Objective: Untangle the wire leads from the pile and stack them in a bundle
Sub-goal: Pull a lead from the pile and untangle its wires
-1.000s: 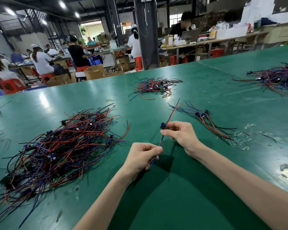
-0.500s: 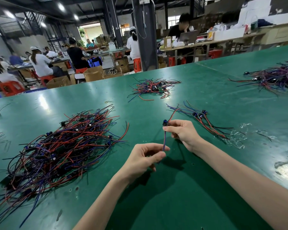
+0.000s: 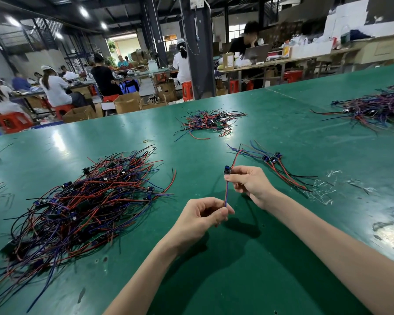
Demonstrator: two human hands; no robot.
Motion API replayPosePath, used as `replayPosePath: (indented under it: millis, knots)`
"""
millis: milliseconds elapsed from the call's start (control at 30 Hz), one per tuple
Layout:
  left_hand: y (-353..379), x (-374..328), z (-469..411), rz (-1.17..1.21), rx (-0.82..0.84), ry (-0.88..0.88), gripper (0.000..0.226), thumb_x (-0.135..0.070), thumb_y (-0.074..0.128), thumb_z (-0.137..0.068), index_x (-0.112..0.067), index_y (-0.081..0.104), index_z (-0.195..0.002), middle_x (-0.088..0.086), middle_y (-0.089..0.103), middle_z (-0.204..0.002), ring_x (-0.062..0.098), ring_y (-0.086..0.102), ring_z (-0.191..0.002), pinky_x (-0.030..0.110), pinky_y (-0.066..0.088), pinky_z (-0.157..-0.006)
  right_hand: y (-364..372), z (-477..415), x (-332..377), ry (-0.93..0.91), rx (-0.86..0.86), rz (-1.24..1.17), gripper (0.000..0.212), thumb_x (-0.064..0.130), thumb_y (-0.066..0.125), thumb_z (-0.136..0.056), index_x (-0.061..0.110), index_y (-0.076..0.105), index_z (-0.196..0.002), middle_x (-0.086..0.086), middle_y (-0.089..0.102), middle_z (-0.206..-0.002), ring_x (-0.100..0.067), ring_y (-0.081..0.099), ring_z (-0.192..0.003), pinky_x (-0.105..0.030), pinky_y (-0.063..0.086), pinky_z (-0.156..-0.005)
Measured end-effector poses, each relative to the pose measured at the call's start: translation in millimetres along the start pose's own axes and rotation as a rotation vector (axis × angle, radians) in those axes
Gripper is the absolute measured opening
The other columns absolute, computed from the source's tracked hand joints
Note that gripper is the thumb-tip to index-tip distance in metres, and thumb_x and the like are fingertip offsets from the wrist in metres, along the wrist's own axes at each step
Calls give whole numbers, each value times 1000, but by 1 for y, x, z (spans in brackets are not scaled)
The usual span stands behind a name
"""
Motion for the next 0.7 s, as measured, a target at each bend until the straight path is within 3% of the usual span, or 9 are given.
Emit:
replayPosePath:
  millis: [233, 400, 467, 567, 600, 633, 700]
  knots:
    - [3, 0, 4, 33, 124, -123, 21, -14, 53, -96, -13, 65, -79, -9, 55, -57, 5, 46, -50, 17, 38, -51, 0, -1, 0, -24, 37, 37, 12, -8, 64, -81, 4, 64, -84, -5, 59, -67, -9, 56, -50, -17, 47, -49]
    - [2, -3, 2, -10, 98, -84, 17, -5, 55, -94, -13, 70, -90, -9, 60, -64, 2, 51, -61, 14, 41, -64, -3, -1, 3, -15, 27, -15, 16, -8, 65, -80, -1, 62, -94, -7, 60, -69, -12, 58, -51, -21, 51, -50]
    - [-1, -4, 2, -21, 75, -72, 22, -3, 54, -94, -14, 70, -86, -4, 60, -67, 3, 51, -61, 15, 42, -65, -4, -2, 5, -21, -11, -39, 43, -11, 68, -77, -1, 53, -115, -9, 59, -72, -13, 58, -51, -22, 52, -50]
    - [-5, -2, 0, -37, -4, -60, 29, 3, 51, -94, -14, 68, -77, 0, 60, -67, 5, 48, -57, 17, 40, -62, -11, -4, 9, -74, -48, -105, 96, -19, 70, -69, 31, 28, -140, -16, 56, -79, -20, 61, -58, -27, 53, -54]
    - [-7, -2, -1, -35, -27, -62, 31, 5, 51, -93, -13, 67, -74, 0, 59, -67, 5, 47, -56, 17, 39, -61, -13, -5, 12, -99, -41, -118, 104, -21, 69, -69, 39, 24, -142, -16, 55, -78, -21, 61, -60, -28, 53, -55]
    - [-9, -1, -2, -29, -40, -66, 32, 7, 50, -93, -12, 66, -72, -1, 60, -66, 5, 46, -55, 17, 39, -60, -15, -4, 15, -122, -26, -114, 103, -21, 68, -70, 40, 27, -142, -14, 54, -77, -21, 61, -61, -28, 54, -57]
    - [-13, 1, -2, -22, -62, -72, 33, 9, 50, -91, -11, 65, -69, -5, 61, -64, 4, 46, -53, 16, 38, -59, -15, -1, 23, -156, 37, -24, 76, -18, 65, -75, 25, 47, -134, -10, 52, -73, -18, 59, -62, -27, 55, -62]
Point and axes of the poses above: each hand's wrist, its own z-axis away from the middle knuckle, its own y-axis out of the palm, x = y × z, the point moved 1 cm from there along -z, towards the middle knuckle
